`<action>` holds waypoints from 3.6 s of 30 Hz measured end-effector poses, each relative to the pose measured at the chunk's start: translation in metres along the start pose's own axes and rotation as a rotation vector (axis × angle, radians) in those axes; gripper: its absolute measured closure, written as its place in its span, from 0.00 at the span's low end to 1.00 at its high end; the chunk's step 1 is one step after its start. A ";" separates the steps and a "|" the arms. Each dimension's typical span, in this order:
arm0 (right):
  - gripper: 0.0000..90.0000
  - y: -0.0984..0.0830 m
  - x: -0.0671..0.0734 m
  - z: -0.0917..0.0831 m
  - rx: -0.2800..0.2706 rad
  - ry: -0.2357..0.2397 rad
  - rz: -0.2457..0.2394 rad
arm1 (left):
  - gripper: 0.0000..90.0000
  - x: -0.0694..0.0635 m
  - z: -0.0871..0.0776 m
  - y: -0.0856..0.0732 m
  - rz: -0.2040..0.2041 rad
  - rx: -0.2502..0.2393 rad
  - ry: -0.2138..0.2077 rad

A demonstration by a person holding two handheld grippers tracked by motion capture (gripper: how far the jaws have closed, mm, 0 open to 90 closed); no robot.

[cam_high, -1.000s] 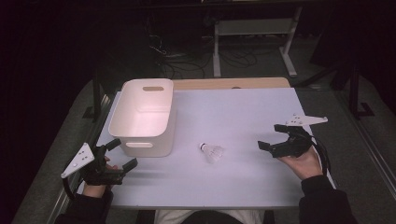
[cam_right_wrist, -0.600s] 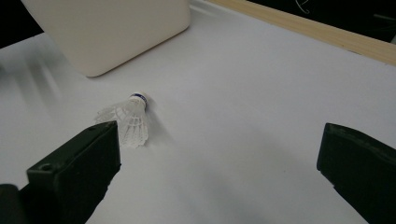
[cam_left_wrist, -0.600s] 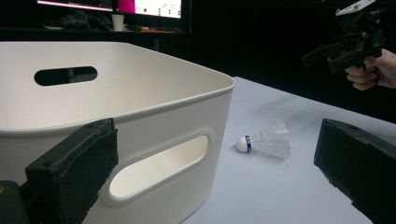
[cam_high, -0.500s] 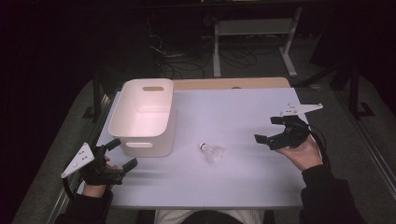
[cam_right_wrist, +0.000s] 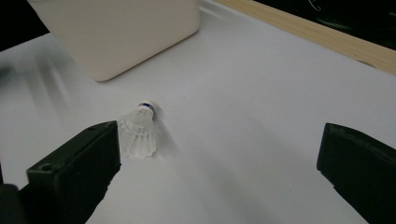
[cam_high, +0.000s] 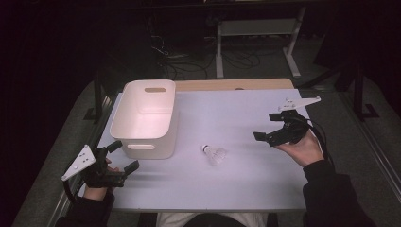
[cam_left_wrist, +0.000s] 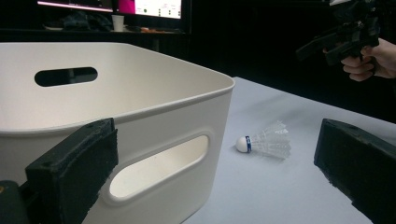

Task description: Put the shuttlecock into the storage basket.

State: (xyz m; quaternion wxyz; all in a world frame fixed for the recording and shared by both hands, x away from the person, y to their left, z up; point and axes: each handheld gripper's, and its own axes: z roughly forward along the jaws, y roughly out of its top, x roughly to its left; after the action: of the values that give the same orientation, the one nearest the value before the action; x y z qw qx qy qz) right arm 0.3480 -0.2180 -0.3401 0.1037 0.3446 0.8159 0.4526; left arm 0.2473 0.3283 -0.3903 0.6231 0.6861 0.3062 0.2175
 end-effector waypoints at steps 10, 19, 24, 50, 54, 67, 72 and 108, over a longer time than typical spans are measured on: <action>0.00 0.014 0.003 0.007 0.023 0.016 -0.025 | 0.00 0.000 0.000 0.000 0.001 0.000 -0.001; 0.00 0.027 0.004 0.017 0.062 0.033 -0.045 | 0.00 0.000 -0.001 0.000 -0.001 -0.001 0.001; 0.00 0.032 0.006 0.024 0.083 0.042 -0.055 | 0.00 0.000 -0.001 0.000 0.000 -0.001 0.001; 0.00 0.053 0.025 0.058 0.166 0.096 -0.109 | 0.00 0.000 -0.002 0.000 -0.001 -0.005 0.004; 0.00 0.055 0.027 0.063 0.181 0.103 -0.115 | 0.00 0.000 -0.002 0.000 0.000 -0.006 0.004; 0.00 0.060 0.028 0.074 0.195 0.116 -0.112 | 0.00 0.000 -0.002 0.000 0.000 -0.006 0.003; 0.00 0.061 0.028 0.084 0.223 0.123 -0.114 | 0.00 0.000 -0.002 0.000 -0.001 -0.007 0.003; 0.00 0.064 0.039 0.143 0.361 0.193 -0.136 | 0.00 0.000 -0.002 -0.001 -0.002 -0.005 -0.005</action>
State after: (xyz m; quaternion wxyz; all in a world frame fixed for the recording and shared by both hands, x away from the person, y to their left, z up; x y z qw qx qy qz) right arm 0.4180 -0.0744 -0.3643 -0.0081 0.2566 0.9112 0.3222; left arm 0.2455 0.3300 -0.3905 0.6257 0.6848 0.3050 0.2158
